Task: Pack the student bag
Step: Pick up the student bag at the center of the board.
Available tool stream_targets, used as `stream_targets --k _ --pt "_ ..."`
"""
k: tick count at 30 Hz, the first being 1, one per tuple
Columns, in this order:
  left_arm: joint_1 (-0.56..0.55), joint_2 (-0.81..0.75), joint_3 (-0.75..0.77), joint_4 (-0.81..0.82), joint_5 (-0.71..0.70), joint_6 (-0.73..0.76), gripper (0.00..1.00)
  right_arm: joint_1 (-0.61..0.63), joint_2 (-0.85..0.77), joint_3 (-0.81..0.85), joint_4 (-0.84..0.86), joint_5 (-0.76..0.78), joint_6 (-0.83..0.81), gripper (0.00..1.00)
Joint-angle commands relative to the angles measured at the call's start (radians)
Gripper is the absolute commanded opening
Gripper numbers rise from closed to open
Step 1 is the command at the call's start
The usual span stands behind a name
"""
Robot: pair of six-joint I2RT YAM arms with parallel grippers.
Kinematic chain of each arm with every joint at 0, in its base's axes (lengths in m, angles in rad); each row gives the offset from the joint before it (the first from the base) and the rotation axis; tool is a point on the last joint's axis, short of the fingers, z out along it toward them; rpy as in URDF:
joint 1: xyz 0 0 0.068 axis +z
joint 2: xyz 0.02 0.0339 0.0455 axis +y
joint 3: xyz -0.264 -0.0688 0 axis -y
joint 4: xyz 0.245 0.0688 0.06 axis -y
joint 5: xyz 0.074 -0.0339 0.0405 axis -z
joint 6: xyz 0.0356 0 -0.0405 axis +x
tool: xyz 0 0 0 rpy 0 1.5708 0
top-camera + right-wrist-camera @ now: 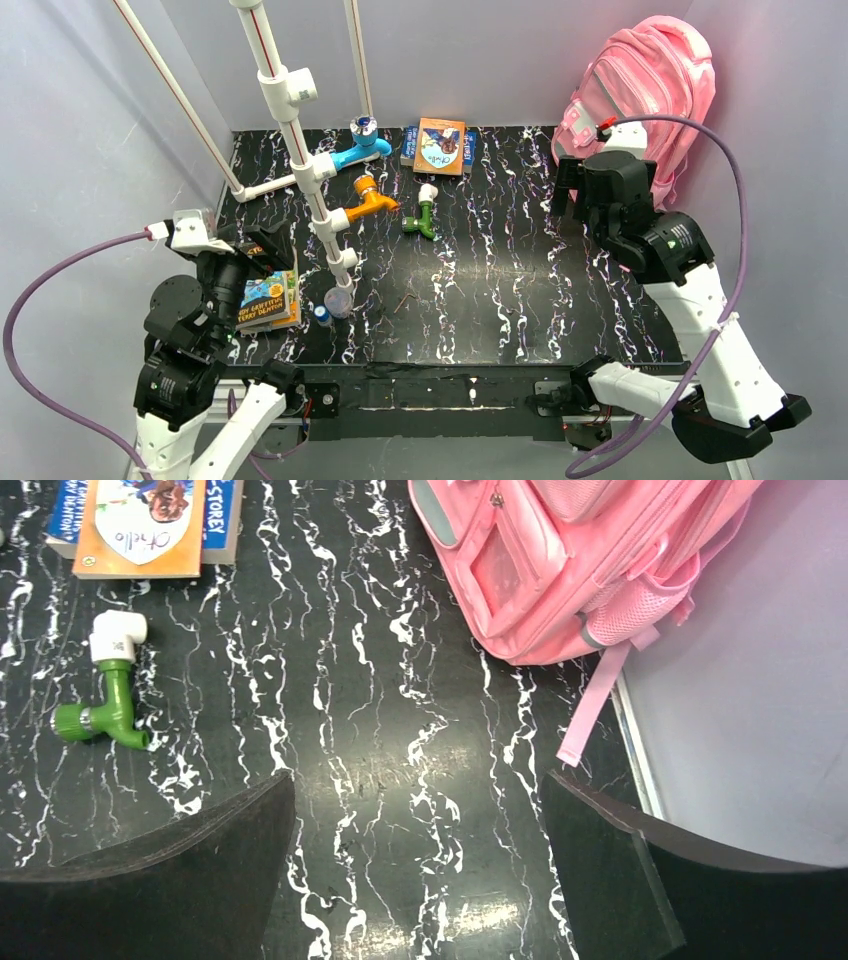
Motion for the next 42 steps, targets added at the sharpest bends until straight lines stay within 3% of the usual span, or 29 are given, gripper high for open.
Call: stream_targets --k 1,7,11,15,20,23,25,33,39,42 --pt "-0.019 -0.047 -0.007 -0.027 -0.019 0.023 0.99 -0.004 0.072 0.1 -0.066 0.059 -0.005 1.0" --pt "-0.05 -0.102 -0.011 -0.083 0.026 -0.059 0.99 -0.004 0.25 0.175 -0.033 0.198 -0.106 1.0" --pt "-0.092 -0.138 -0.008 -0.159 0.062 -0.079 0.99 -0.047 0.38 0.221 0.186 0.311 -0.279 1.0" --pt "-0.117 -0.184 0.0 -0.222 0.064 -0.074 0.99 -0.23 0.518 0.323 0.414 0.306 -0.476 1.0" --pt "-0.127 -0.216 -0.02 -0.24 0.112 -0.086 0.99 -0.261 0.699 0.518 0.665 0.476 -0.798 1.0" --pt "-0.129 -0.206 -0.027 -0.245 0.124 -0.11 0.99 -0.307 0.732 0.5 0.951 0.567 -1.026 1.0" --pt "-0.135 -0.193 -0.025 -0.246 0.134 -0.118 0.99 -0.34 0.745 0.48 1.043 0.574 -1.098 1.0" --pt "-0.156 -0.131 -0.008 -0.267 0.16 -0.143 0.99 -0.464 0.796 0.528 0.872 0.486 -0.93 1.0" --pt "-0.156 -0.096 -0.013 -0.277 0.189 -0.177 0.99 -0.614 0.794 0.572 0.633 0.122 -0.672 1.0" --pt "-0.156 -0.087 -0.007 -0.284 0.202 -0.19 0.99 -0.64 0.763 0.516 0.629 0.049 -0.587 1.0"
